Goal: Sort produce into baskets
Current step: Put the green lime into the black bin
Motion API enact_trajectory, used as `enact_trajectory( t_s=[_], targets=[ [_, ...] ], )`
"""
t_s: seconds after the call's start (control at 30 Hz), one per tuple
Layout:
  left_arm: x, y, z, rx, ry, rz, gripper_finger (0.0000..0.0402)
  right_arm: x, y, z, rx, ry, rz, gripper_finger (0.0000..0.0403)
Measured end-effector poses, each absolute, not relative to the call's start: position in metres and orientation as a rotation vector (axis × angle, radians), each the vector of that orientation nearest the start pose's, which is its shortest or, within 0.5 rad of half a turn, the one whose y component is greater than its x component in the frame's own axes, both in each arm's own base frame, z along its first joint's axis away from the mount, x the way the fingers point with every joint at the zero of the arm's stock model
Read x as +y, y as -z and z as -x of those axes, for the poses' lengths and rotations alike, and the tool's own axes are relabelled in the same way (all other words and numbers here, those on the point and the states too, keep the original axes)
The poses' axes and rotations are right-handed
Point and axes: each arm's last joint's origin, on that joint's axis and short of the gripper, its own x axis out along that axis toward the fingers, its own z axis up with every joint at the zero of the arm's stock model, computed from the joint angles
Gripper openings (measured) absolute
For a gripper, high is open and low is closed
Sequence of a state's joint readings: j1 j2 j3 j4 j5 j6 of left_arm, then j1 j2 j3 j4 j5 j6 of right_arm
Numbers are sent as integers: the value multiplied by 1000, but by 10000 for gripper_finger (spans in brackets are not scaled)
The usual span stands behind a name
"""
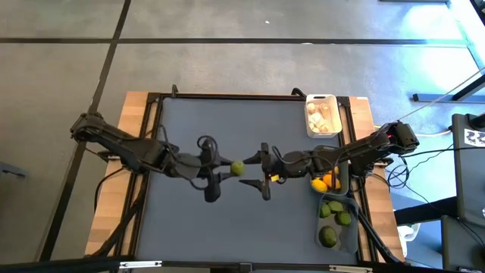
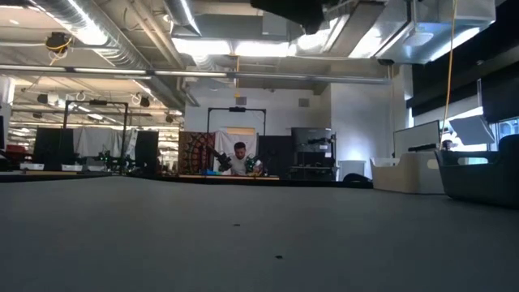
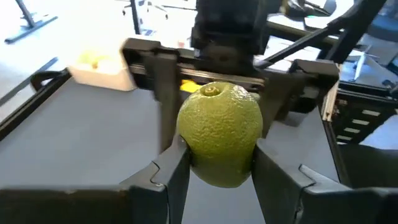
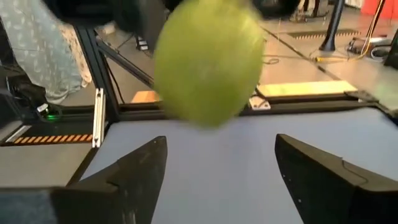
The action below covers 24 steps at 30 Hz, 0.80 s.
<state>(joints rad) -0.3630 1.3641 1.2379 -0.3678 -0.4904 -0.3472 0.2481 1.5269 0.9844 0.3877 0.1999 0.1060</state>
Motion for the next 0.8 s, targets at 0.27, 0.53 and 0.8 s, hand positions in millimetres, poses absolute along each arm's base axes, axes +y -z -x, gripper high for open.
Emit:
enact_trajectory(
  t_s=[0.27, 0.53, 0.8],
  targets=[
    [-101, -328, -304, 434, -197, 101, 147, 81, -280, -335, 127, -106, -69, 290],
    [-101, -325, -306, 443, -204, 98, 147, 82, -279, -335, 136, -144, -46, 183],
    [-99, -325, -306, 447, -210, 124, 168, 82, -278, -335, 152, -152, -19, 171]
  ],
)
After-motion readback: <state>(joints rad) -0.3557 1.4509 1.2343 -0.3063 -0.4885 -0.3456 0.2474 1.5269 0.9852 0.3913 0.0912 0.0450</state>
